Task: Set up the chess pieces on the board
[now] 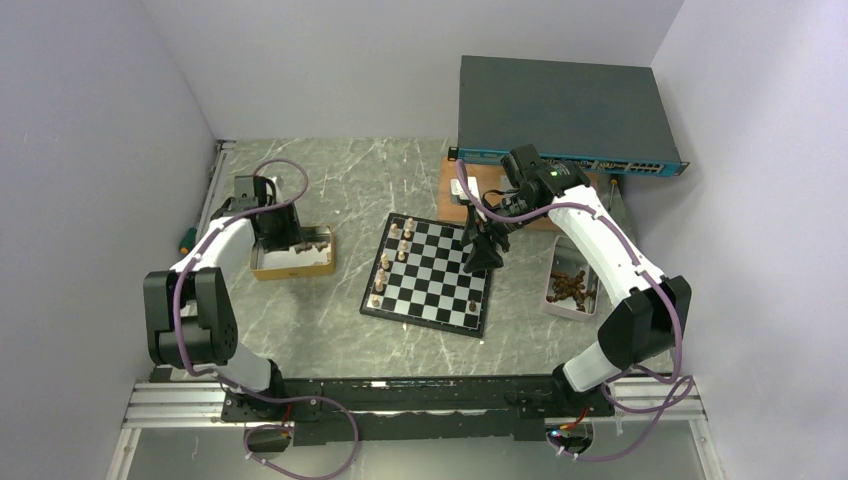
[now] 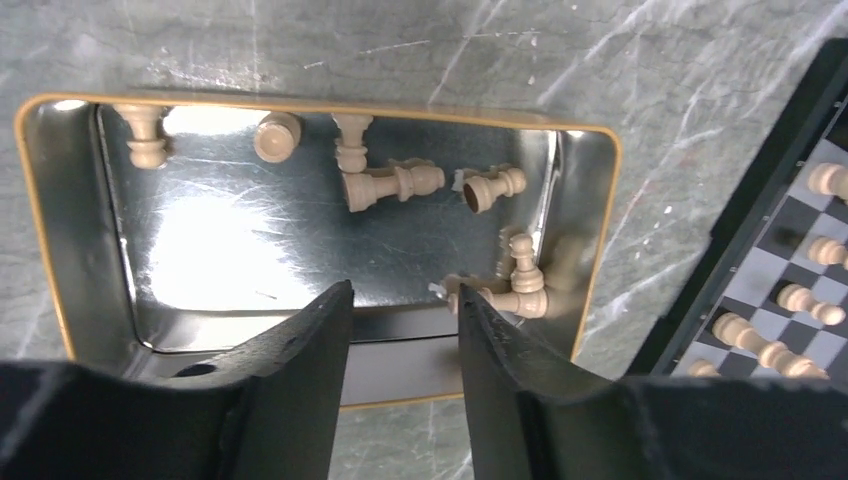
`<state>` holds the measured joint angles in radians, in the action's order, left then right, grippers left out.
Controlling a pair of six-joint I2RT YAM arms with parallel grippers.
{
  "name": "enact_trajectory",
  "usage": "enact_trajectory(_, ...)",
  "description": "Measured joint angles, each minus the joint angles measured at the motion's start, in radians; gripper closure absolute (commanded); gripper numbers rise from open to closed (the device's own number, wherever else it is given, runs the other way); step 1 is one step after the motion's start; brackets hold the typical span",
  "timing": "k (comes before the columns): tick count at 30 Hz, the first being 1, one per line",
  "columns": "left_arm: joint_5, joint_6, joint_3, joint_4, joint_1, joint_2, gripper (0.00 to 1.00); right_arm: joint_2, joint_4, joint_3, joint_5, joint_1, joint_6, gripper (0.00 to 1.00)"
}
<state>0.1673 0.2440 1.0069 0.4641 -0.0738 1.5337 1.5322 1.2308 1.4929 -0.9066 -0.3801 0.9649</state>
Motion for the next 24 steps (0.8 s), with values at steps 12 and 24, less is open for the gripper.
enact_trajectory(12, -0.163, -0.101, 0.072, 0.052, 0.0, 0.052, 0.65, 0.005, 0.0, 0.0, 0.0, 0.0, 0.0, 0.3)
enact_trajectory(24, -0.198, -0.129, 0.135, 0.025, 0.0, 0.174, 0.66, 0.01, 0.0, 0.0, 0.0, 0.0, 0.0, 0.3)
